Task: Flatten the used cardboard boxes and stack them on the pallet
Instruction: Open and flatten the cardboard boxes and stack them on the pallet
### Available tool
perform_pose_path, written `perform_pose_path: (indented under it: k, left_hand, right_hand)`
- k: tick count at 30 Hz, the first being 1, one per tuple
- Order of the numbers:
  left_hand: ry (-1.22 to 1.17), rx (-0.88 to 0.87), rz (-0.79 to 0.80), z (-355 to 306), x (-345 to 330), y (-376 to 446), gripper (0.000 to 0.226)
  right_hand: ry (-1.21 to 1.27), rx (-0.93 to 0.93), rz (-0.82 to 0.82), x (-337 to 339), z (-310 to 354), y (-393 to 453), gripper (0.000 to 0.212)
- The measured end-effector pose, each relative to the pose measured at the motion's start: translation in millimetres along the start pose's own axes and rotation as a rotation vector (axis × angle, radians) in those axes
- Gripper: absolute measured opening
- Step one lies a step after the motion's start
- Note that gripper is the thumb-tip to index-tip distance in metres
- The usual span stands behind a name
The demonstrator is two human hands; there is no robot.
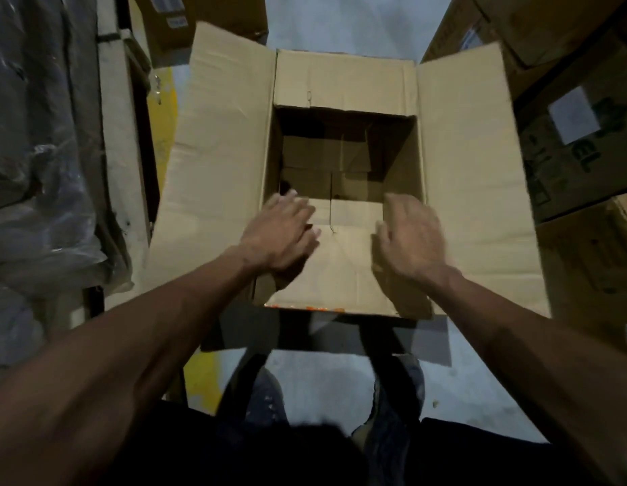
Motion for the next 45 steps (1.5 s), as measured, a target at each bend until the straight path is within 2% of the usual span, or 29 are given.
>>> perform_pose_path:
  k: [2, 4, 6, 8, 10, 12, 14, 17, 19, 21, 23, 25, 27, 32, 37, 39, 45]
  left_hand:
    - [-0.041, -0.032, 0.165, -14, 2, 3, 0.054]
    - [-0.071, 0.005, 0.209, -18, 11, 4, 0.05]
    - [-0.042, 0.016, 0.173, -20, 30, 3, 0.047]
    - [-0.057, -0.028, 0.126, -24, 53, -1, 0.029]
    - [-0.073, -0.084, 0.123, -29, 75, -12, 0.016]
    - [-0.107, -0.142, 0.145, -36, 91, -26, 0.02]
    - [-0.183, -0.188, 0.187, -47, 103, -43, 0.027]
    - [-0.341, -0.185, 0.338, -62, 103, -66, 0.036]
    - [-0.33, -0.195, 0.508, -68, 83, -75, 0.031]
    - [-0.253, -0.185, 0.641, -72, 53, -77, 0.029]
    - [-0.18, -0.147, 0.656, -73, 25, -76, 0.031]
    - [-0.127, -0.079, 0.638, -73, 1, -73, 0.044]
    - [-0.108, 0.001, 0.634, -71, -18, -70, 0.052]
    - [-0.071, 0.13, 0.527, -69, -41, -68, 0.044]
    - [0.1, 0.135, 0.409, -79, -43, -75, 0.025]
    - [0.126, 0.114, 0.413, -86, -44, -83, 0.024]
    - [0.066, 0.025, 0.535, -105, -58, -122, 0.027]
  right_hand:
    - [-0.008, 0.147, 0.232, -7, 18, -3, 0.058]
    - [-0.025, 0.154, 0.37, -5, 28, -10, 0.051]
    - [-0.041, 0.163, 0.285, 11, 34, -14, 0.044]
    - [-0.043, 0.18, 0.214, 35, 36, -19, 0.038]
    - [-0.026, 0.215, 0.215, 58, 36, -28, 0.028]
    - [0.005, 0.267, 0.282, 76, 33, -39, 0.028]
    - [0.055, 0.308, 0.404, 90, 32, -57, 0.033]
    - [0.193, 0.267, 0.71, 100, 30, -82, 0.043]
    - [0.248, 0.236, 0.891, 92, 27, -92, 0.035]
    - [0.117, 0.248, 0.943, 69, 21, -98, 0.021]
    - [-0.086, 0.263, 0.91, 38, 14, -104, 0.042]
    - [-0.258, 0.253, 0.785, 12, 5, -107, 0.068]
    - [-0.397, 0.263, 0.681, -10, -2, -107, 0.08]
    - [-0.332, 0.099, 0.588, -36, -6, -101, 0.044]
    - [-0.347, 0.099, 0.425, -45, -2, -107, 0.02]
    - [-0.36, 0.085, 0.434, -45, -4, -115, 0.016]
    - [-0.339, 0.079, 0.539, -52, -10, -171, 0.02]
Point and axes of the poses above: each hand's wrist, its own y-axis towards the middle knuckle, its own x-axis out of the back of the hand, z = x × y, the point moved 3 cm from there along y, towards the middle knuckle, and after that the axes turned 10 degrees about -x, right-handed, at the moved point
